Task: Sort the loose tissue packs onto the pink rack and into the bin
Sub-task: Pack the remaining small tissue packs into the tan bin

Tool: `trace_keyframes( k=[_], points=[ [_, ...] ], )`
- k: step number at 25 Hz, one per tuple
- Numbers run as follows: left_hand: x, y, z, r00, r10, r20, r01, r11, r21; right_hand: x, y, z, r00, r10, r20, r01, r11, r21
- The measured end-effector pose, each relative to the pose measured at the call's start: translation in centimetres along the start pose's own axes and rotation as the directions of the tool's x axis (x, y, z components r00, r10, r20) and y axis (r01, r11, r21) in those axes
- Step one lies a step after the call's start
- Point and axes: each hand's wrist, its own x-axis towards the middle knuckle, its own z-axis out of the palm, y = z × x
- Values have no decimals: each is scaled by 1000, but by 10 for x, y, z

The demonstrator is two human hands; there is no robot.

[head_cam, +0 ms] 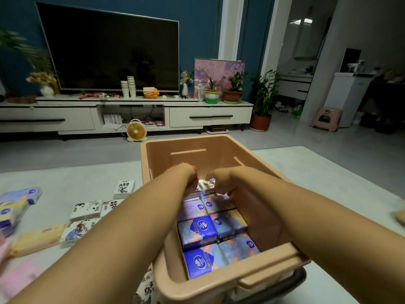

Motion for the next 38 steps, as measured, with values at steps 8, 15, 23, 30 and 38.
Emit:
trace_keyframes(
  k=[8, 15, 23, 30, 38],
  points=[
    [11, 2, -1, 983, 62, -175, -30, 983, 180, -46, -5, -42, 953, -37, -301, 109, 968, 225],
    [-95, -49, -8, 608, 176, -775, -459, 874, -162, -143, 29, 0, 829, -65, -556, -37, 985, -170],
    [-135, -71, 59, 940, 228, -254, -331, 424, -843, -172, 45, 5, 848, 165, -503, -159, 986, 56],
    [-169, -82, 36, 872, 332, -361, -489, 645, -587, -205, 41, -1, 767, 180, -616, -288, 954, -81],
    [-143, -211, 73, 860, 167, -483, -298, 931, -209, -160, -140, 50, 815, -340, -468, 369, 929, -32]
  ],
)
